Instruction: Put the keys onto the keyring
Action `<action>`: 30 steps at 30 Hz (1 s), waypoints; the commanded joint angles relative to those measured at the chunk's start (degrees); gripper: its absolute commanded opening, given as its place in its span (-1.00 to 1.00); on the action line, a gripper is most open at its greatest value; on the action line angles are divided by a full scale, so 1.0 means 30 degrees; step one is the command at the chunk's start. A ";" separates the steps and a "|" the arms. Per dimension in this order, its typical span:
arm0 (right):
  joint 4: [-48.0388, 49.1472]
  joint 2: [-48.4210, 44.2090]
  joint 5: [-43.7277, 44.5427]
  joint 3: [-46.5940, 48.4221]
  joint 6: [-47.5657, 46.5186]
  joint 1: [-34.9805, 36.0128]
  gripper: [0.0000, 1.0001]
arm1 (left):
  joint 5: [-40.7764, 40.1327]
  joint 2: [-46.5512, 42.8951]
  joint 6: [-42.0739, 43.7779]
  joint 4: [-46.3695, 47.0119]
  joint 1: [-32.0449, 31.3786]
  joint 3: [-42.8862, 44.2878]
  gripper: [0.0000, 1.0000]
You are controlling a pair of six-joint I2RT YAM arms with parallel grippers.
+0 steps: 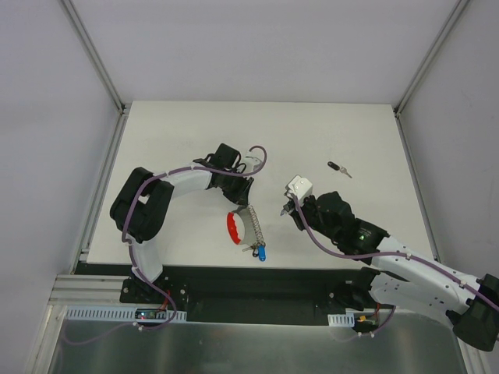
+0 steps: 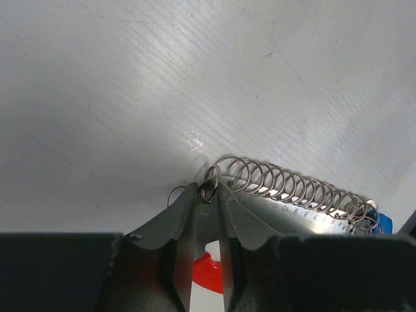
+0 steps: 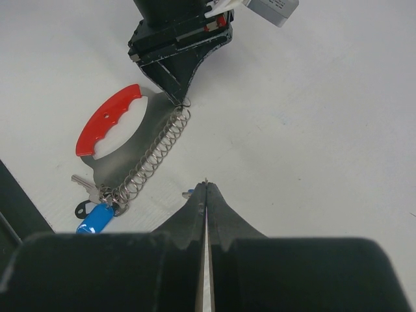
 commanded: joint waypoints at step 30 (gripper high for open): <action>0.0213 -0.2947 -0.4291 0.0920 -0.1708 -0.0043 -0.98 | 0.3063 -0.9521 0.6830 -0.0058 -0.1989 -0.2359 -1.00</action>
